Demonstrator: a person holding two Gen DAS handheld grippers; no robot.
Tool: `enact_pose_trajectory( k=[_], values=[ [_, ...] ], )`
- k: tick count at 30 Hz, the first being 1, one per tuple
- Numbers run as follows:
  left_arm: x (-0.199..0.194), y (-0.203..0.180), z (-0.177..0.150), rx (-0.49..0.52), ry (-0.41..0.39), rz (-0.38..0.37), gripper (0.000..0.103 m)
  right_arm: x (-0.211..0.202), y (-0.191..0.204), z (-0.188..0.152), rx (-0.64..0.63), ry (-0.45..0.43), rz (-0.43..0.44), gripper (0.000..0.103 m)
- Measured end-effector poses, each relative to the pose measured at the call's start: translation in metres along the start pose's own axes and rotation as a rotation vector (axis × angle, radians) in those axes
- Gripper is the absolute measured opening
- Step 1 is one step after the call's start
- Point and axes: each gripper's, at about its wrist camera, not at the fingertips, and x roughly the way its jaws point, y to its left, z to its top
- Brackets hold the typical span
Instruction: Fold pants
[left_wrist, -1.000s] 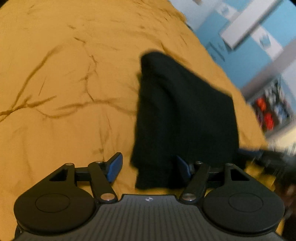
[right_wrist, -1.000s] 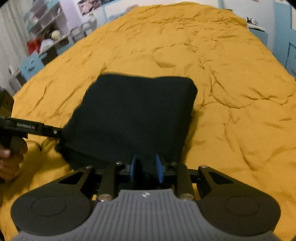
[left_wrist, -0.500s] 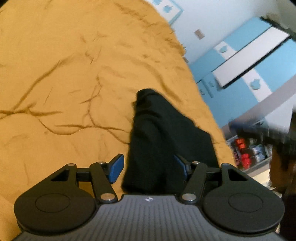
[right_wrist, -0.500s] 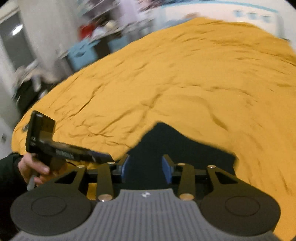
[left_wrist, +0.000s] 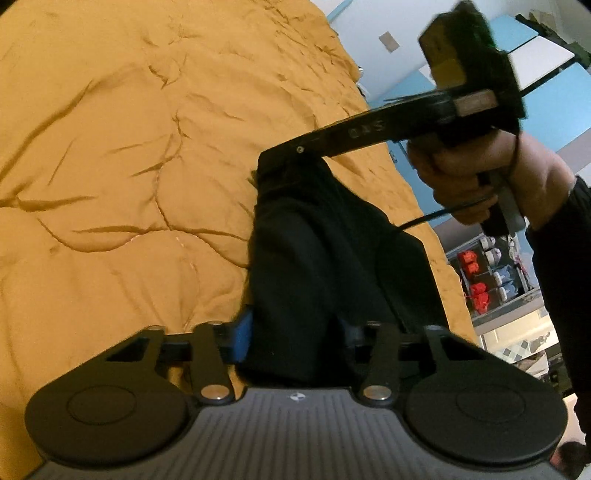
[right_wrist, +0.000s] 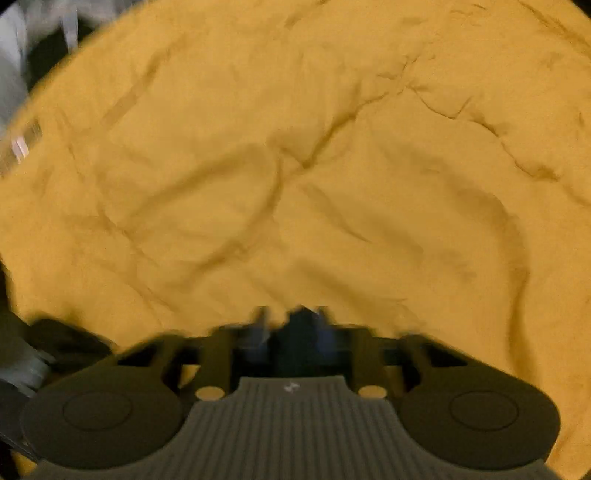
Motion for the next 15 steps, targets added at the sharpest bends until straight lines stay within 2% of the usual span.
enact_pose_trajectory(
  k=[1,2,5,9,12,15],
  values=[
    [-0.001,-0.002,-0.001,0.006,-0.005,0.007,0.033,-0.003,-0.003,0.002,0.026,-0.018,-0.008,0.000],
    [0.000,-0.004,-0.001,0.010,-0.002,0.017,0.029,-0.006,-0.006,0.003,0.051,-0.040,-0.028,0.000],
    [-0.004,-0.012,-0.005,0.037,0.008,0.037,0.025,-0.006,-0.016,0.001,0.133,-0.068,-0.051,0.000],
    [-0.009,-0.019,-0.019,0.067,0.038,0.054,0.024,-0.003,-0.037,-0.004,0.284,-0.135,-0.166,0.000],
    [-0.018,-0.010,-0.025,0.004,0.012,0.030,0.025,-0.019,-0.042,-0.014,0.316,-0.206,-0.156,0.000],
    [-0.029,0.006,-0.021,-0.077,-0.025,-0.010,0.026,-0.042,-0.024,-0.029,0.251,-0.284,-0.068,0.000]
  ],
)
